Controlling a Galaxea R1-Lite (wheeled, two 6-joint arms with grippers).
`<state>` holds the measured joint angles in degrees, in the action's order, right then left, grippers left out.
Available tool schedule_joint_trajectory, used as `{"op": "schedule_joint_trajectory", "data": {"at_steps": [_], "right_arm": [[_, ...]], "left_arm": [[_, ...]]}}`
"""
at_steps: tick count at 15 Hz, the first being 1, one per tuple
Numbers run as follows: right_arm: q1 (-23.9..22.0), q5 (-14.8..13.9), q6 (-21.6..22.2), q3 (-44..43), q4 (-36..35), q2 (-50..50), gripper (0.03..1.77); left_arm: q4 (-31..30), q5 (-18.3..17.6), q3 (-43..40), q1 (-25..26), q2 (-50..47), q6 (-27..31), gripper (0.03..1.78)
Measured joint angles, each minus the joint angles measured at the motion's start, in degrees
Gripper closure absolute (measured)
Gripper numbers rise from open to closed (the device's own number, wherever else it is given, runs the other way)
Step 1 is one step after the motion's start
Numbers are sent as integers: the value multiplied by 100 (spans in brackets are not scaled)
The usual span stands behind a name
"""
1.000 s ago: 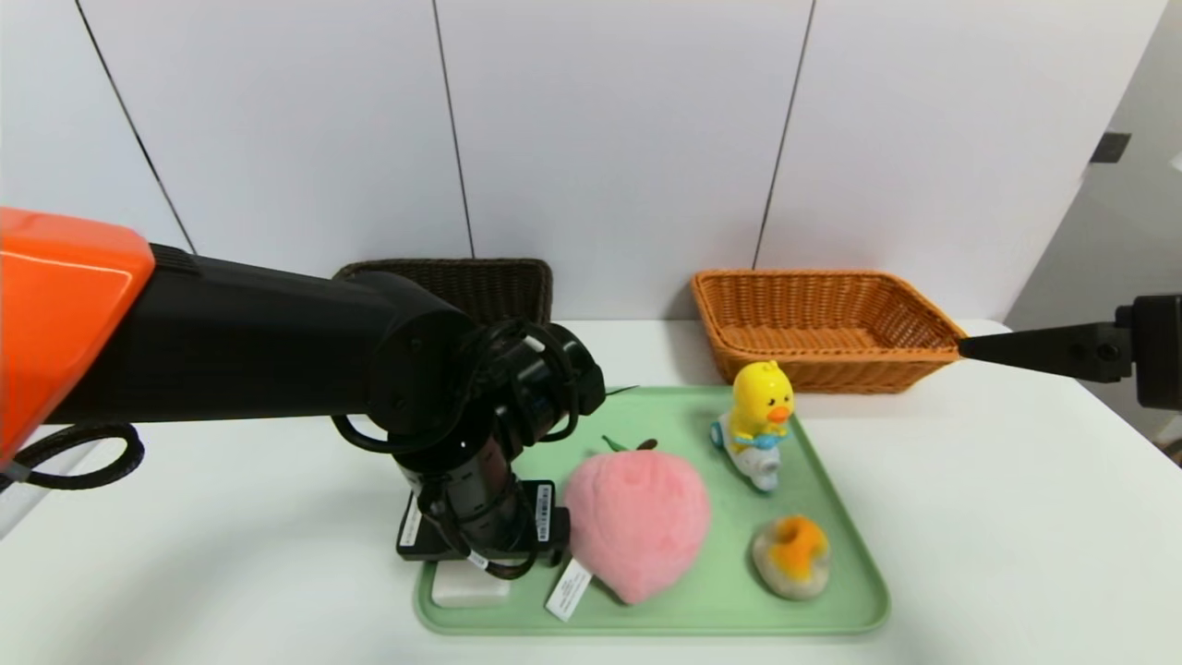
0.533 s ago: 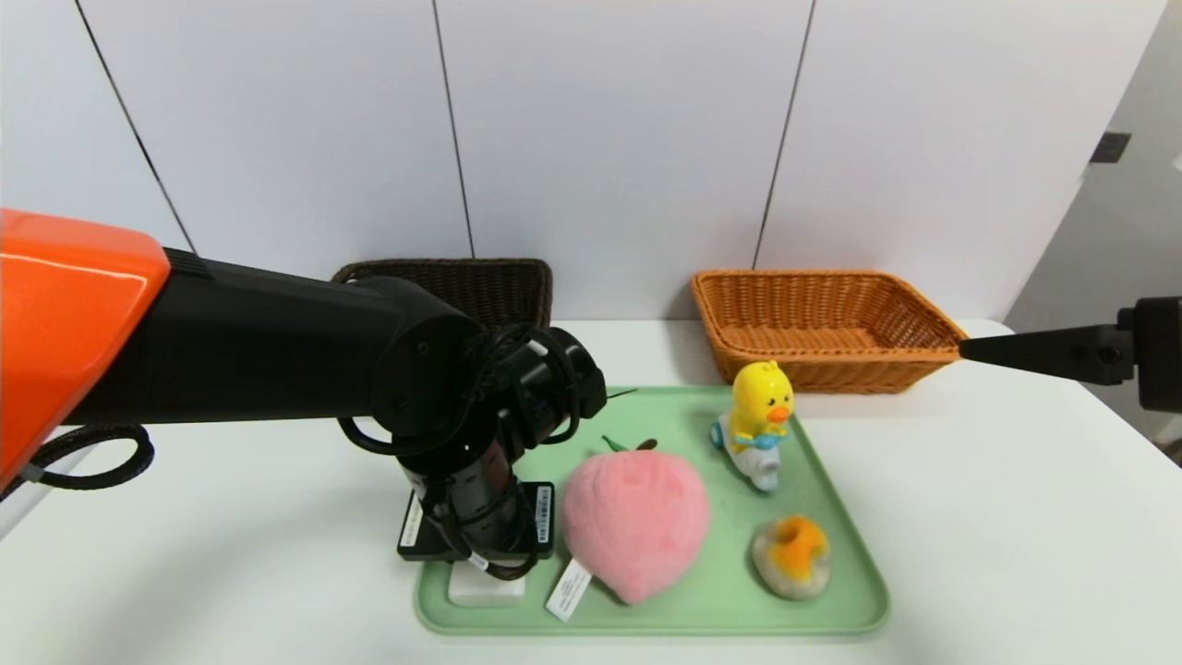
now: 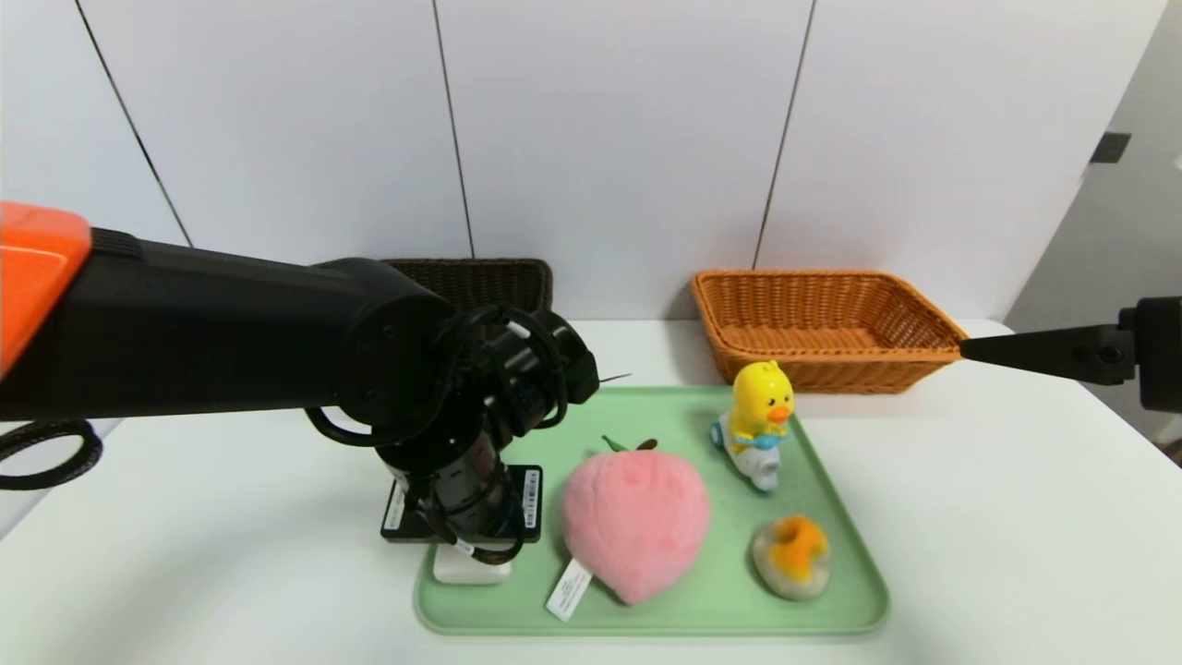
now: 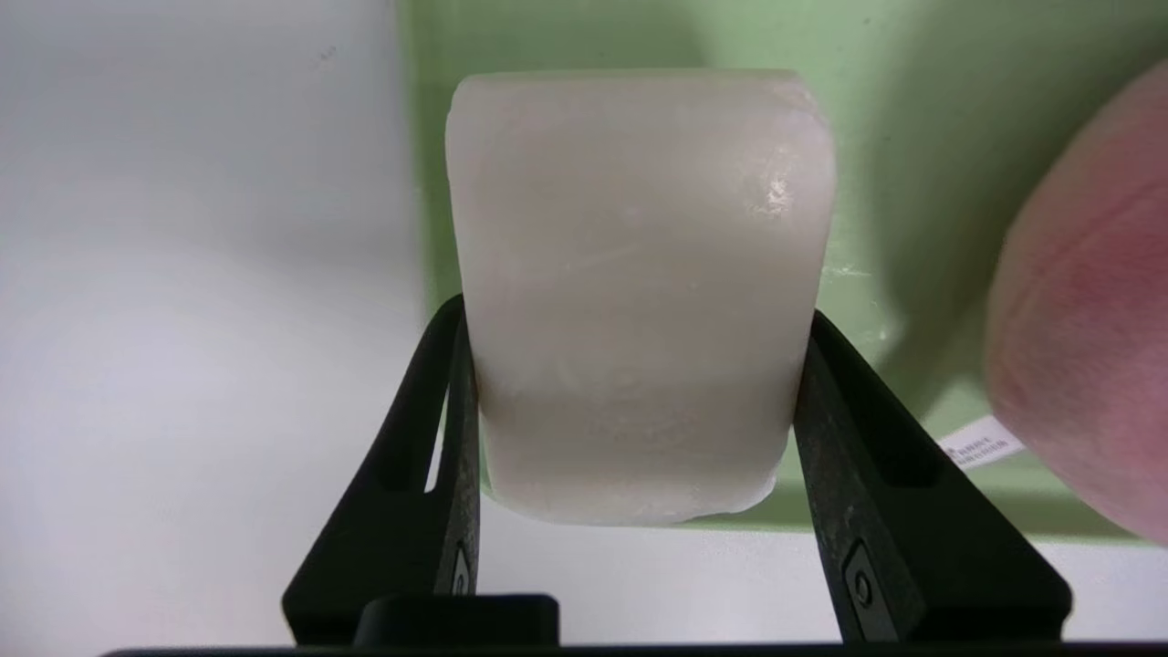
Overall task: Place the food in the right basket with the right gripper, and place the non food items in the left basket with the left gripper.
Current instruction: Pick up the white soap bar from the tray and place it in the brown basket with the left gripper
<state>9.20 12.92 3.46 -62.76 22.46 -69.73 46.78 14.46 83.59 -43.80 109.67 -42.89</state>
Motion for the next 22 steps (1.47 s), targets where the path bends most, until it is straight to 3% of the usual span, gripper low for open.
{"op": "schedule_joint_trajectory", "data": {"at_steps": [6, 13, 16, 22], "right_arm": [[0, 11, -2, 0, 2, 2, 9], [0, 20, -5, 0, -2, 2, 9], [0, 16, 0, -5, -2, 2, 9], [0, -9, -22, 46, 0, 2, 9]], "left_arm": [[9, 91, 706, 166, -848, 1106, 84], [0, 89, 2537, 1123, -455, 2089, 84], [-472, 84, 2865, 1602, -18, 2600, 84], [-1456, 80, 2917, 2286, 775, 2806, 84]]}}
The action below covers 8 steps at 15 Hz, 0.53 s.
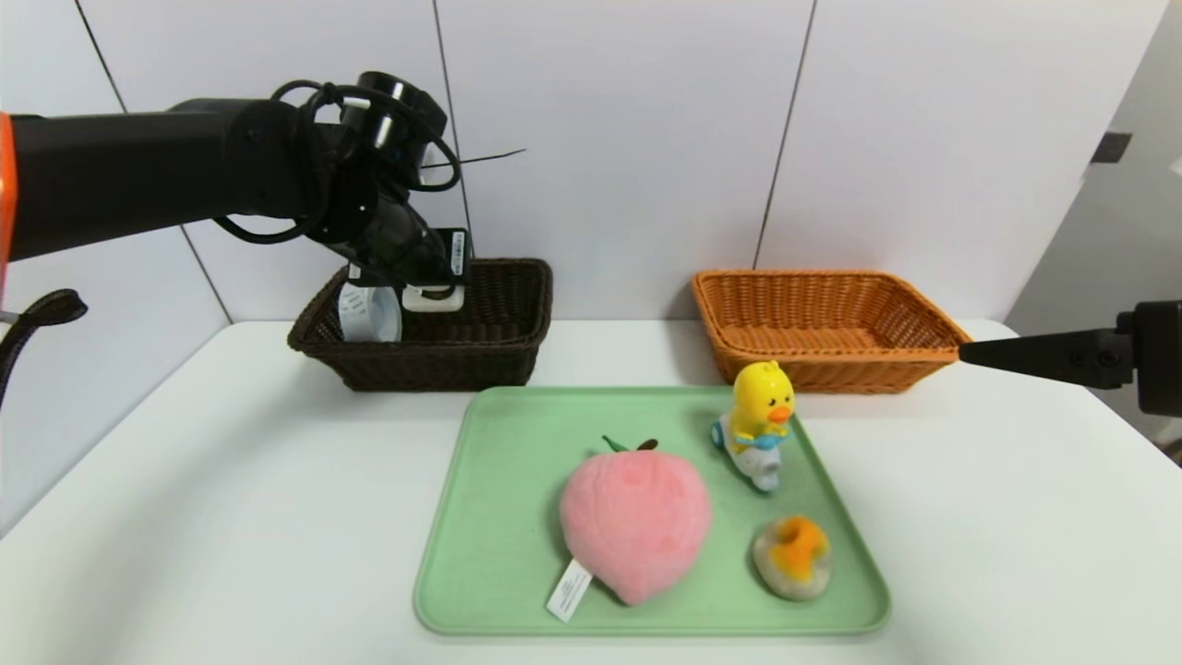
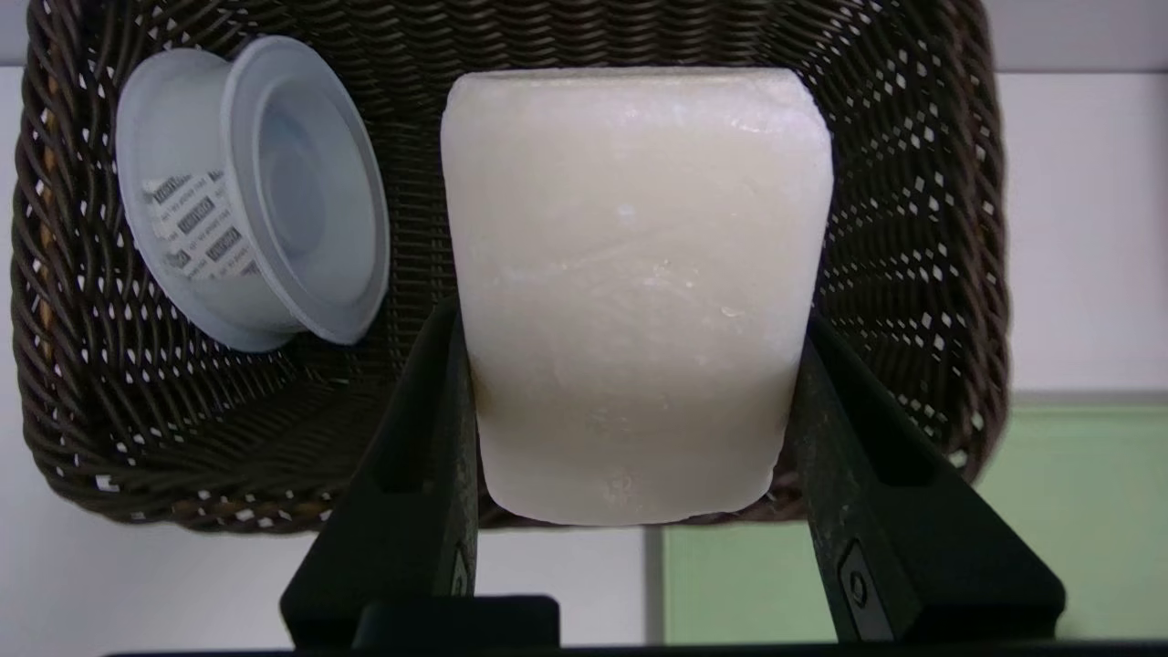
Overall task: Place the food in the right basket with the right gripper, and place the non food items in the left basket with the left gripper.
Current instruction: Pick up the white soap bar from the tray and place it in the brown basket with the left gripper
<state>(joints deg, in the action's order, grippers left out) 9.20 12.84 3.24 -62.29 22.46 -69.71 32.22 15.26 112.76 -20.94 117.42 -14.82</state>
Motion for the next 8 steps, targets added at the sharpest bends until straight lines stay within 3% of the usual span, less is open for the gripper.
{"op": "schedule_joint_trajectory", "data": {"at_steps": [8], "right_arm": [[0, -13, -2, 91, 0, 41, 9]], "left_arm": [[-328, -35, 5, 271, 642, 35, 84]]}}
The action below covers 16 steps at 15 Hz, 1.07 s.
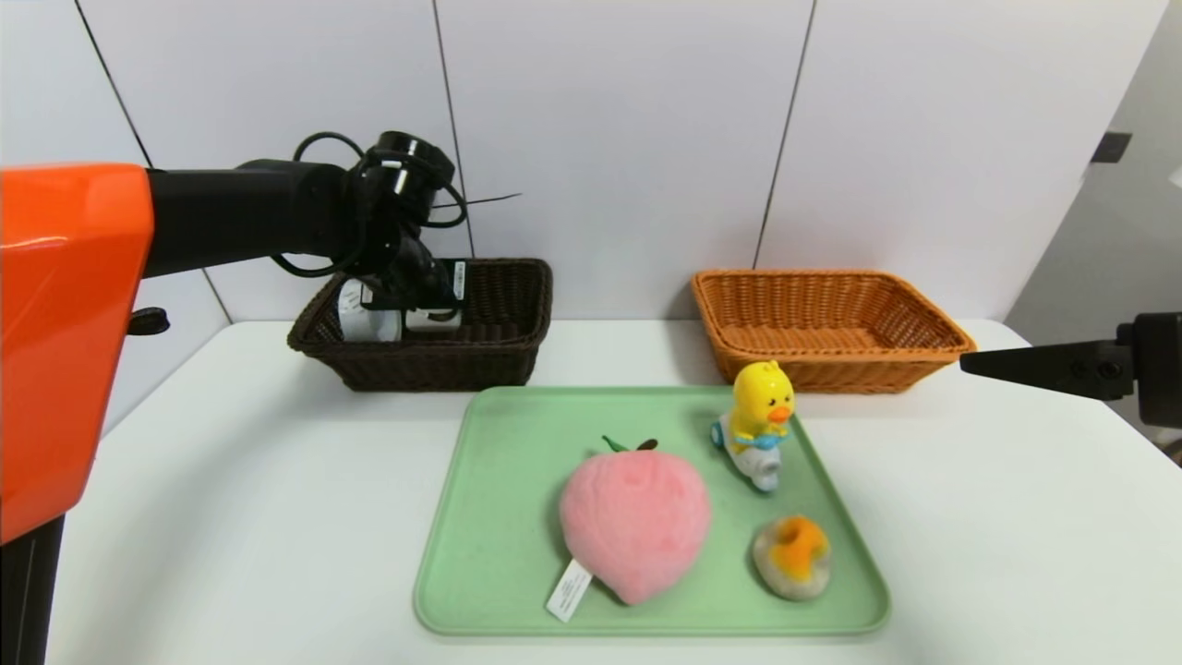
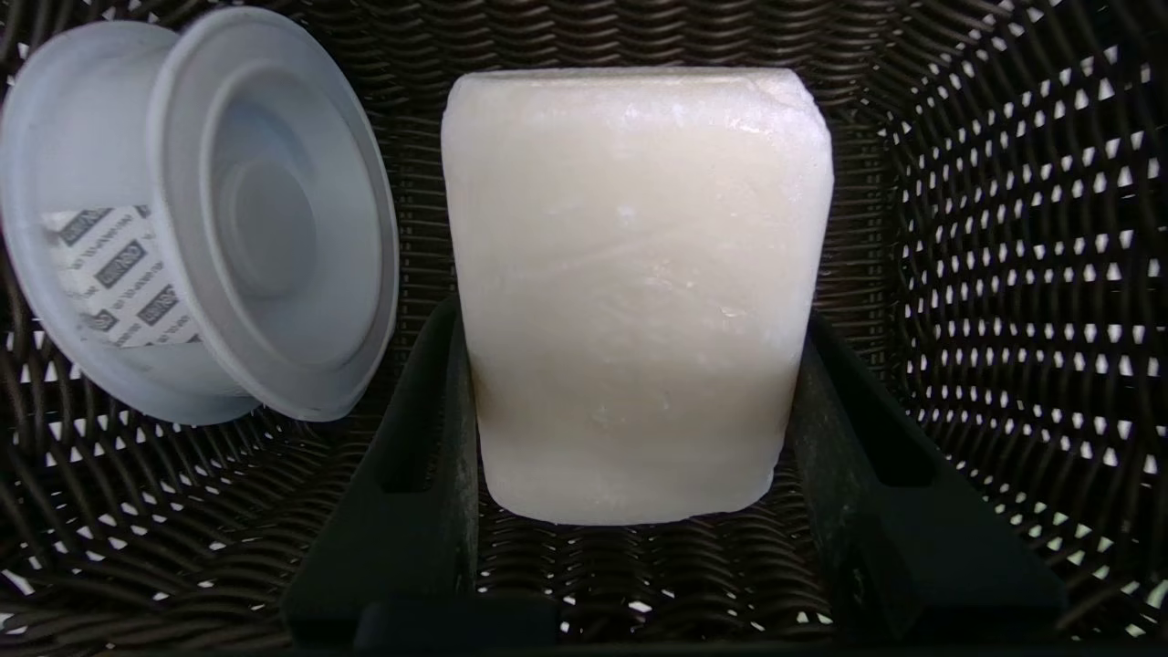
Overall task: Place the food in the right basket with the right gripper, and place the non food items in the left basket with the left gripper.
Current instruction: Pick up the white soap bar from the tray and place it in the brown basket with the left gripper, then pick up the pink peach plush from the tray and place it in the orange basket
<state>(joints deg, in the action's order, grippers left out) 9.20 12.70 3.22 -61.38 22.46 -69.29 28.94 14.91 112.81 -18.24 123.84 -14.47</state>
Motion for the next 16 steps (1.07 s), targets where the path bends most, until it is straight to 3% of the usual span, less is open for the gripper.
{"op": "schedule_joint_trajectory", "data": {"at_steps": [3, 8, 16], "right_arm": [[0, 2, 5, -2, 0, 2, 9], [0, 24, 11, -6, -7, 2, 9], [0, 2, 13, -9, -66, 5, 9]], "left_arm": [[-2, 9, -2, 5, 145, -5, 84], [-26, 20, -2, 9, 297, 4, 49], [-28, 27, 4, 40, -226, 177, 24]]}}
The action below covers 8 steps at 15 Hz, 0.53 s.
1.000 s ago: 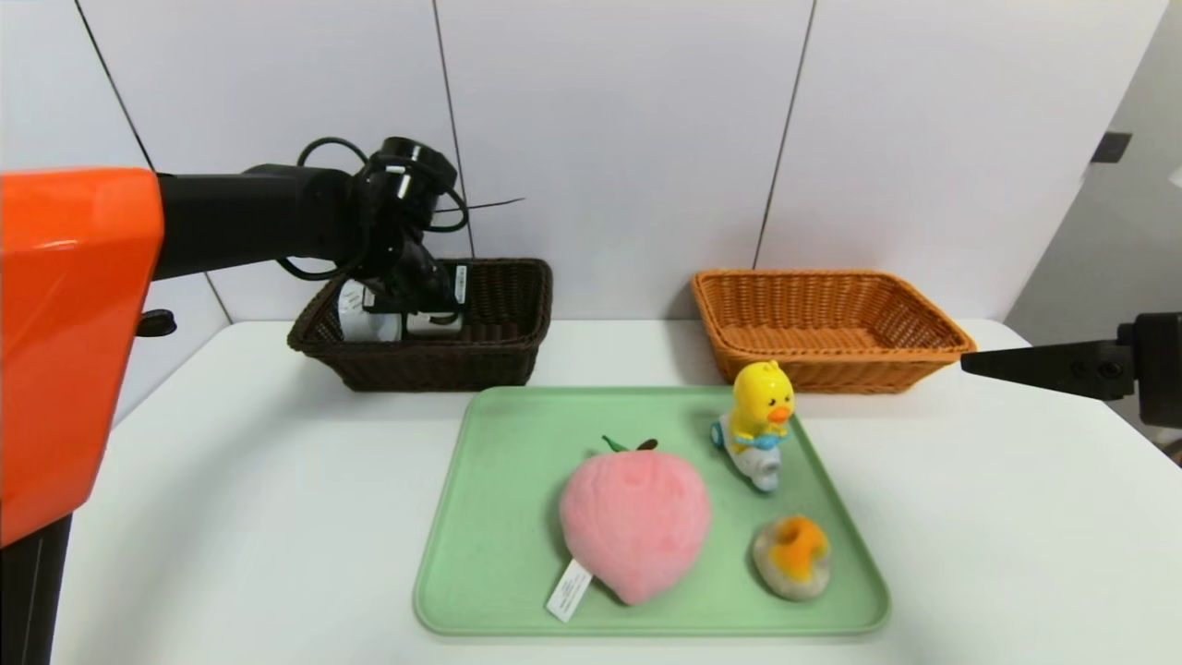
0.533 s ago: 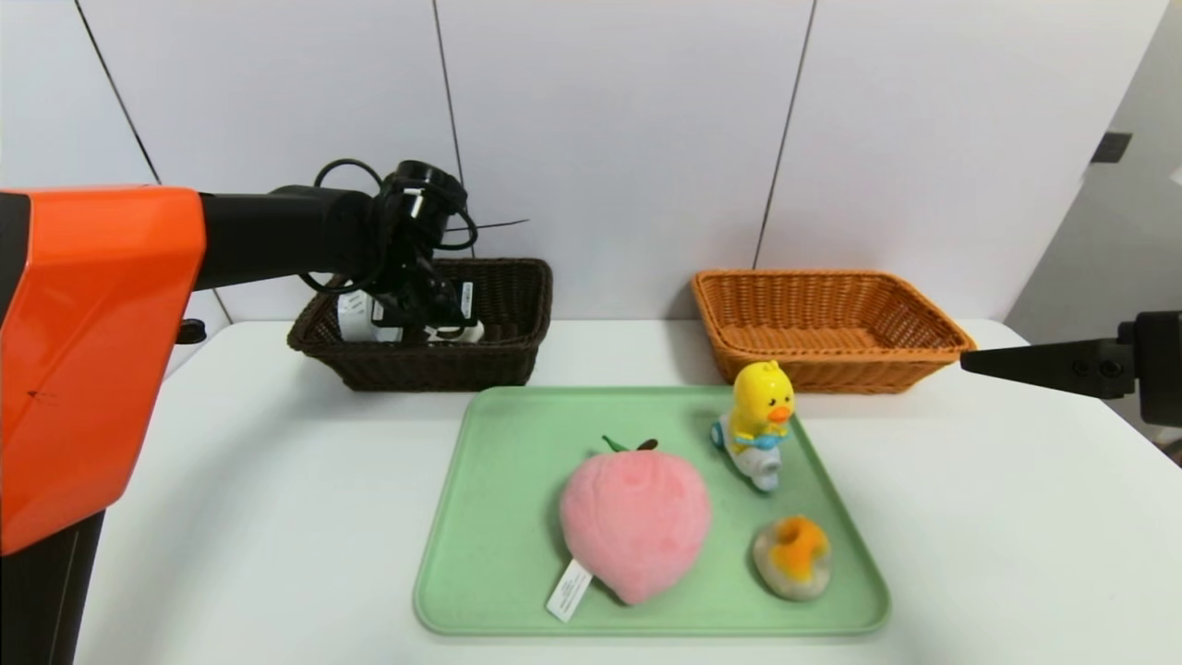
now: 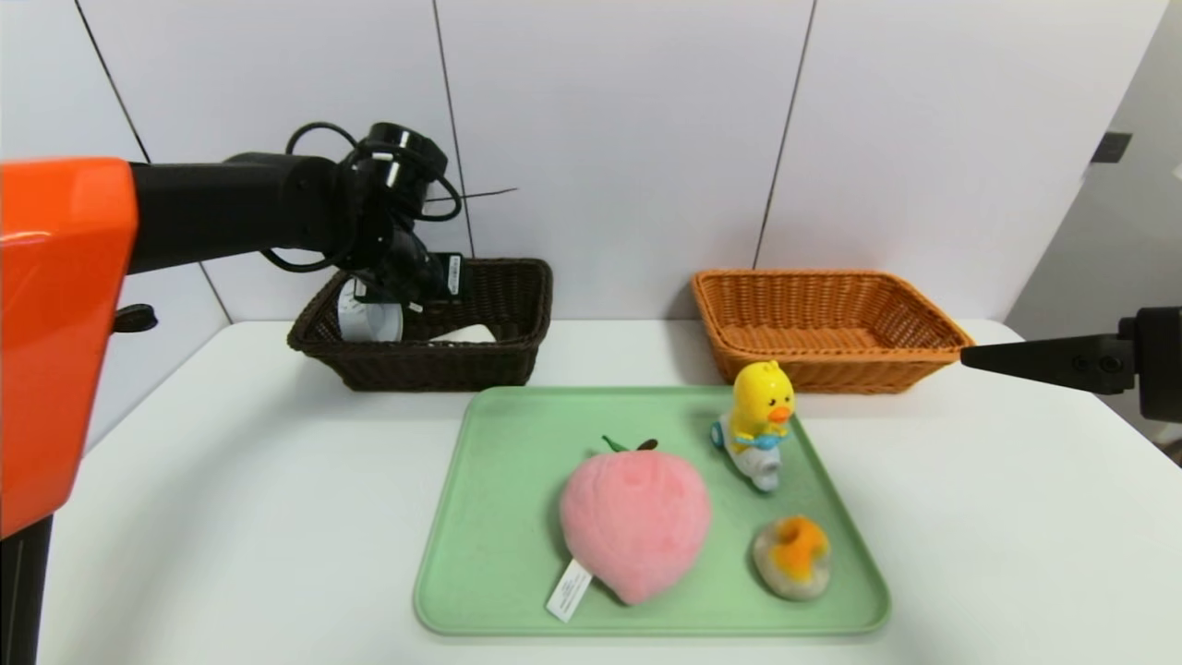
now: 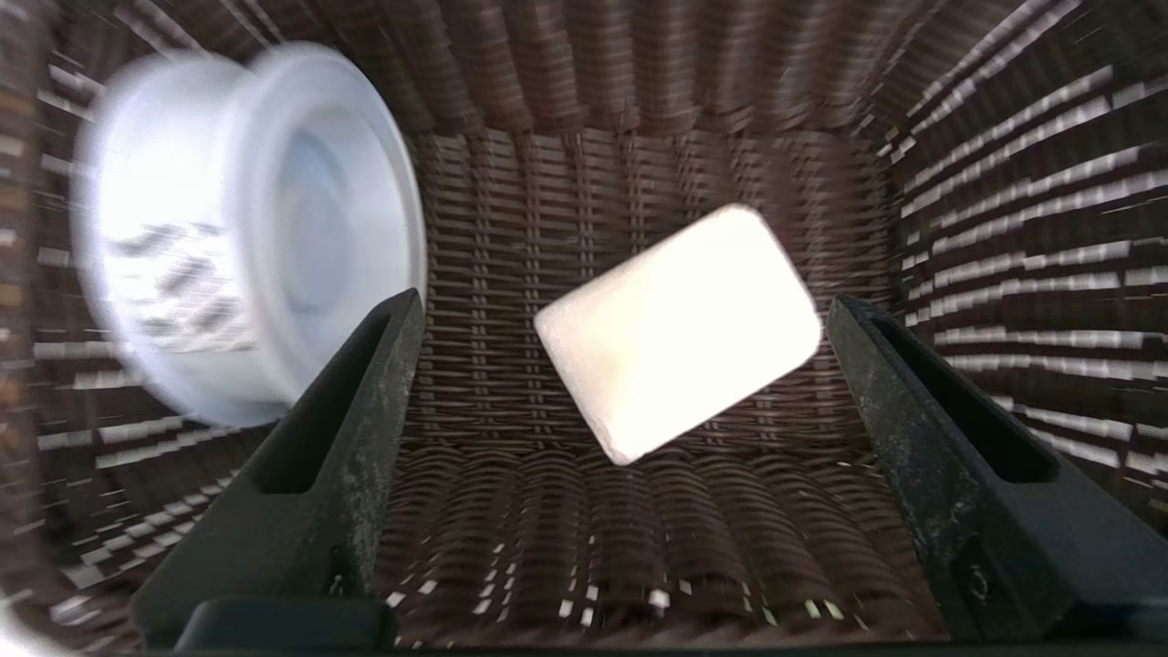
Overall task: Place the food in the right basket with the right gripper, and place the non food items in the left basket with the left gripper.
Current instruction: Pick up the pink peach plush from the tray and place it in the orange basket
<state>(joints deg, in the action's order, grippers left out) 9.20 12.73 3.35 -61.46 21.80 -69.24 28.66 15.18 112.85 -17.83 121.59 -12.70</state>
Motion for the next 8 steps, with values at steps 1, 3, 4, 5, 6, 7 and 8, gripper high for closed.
{"op": "schedule_joint_trajectory", "data": {"at_steps": [1, 3, 4, 5, 6, 7, 8], "right_arm": [[0, -5, 4, 0, -20, 0, 9], [0, -11, 6, -2, -61, 0, 9], [0, -9, 6, -2, -61, 0, 9], [0, -6, 11, -2, -63, 0, 9], [0, -6, 15, -2, -66, 0, 9], [0, -11, 15, -7, -66, 0, 9], [0, -11, 15, -11, -66, 0, 9]], "left_arm": [[0, -9, 0, -7, -157, 24, 23], [9, -20, 0, -66, -535, 28, 20], [20, -22, -4, -116, -706, 20, 19], [46, -24, -9, -208, -897, 13, 18], [74, -24, -28, -338, -1079, 2, 17], [135, -20, -59, -468, -1221, -17, 16], [258, -13, -87, -591, -1362, -74, 16]]}}
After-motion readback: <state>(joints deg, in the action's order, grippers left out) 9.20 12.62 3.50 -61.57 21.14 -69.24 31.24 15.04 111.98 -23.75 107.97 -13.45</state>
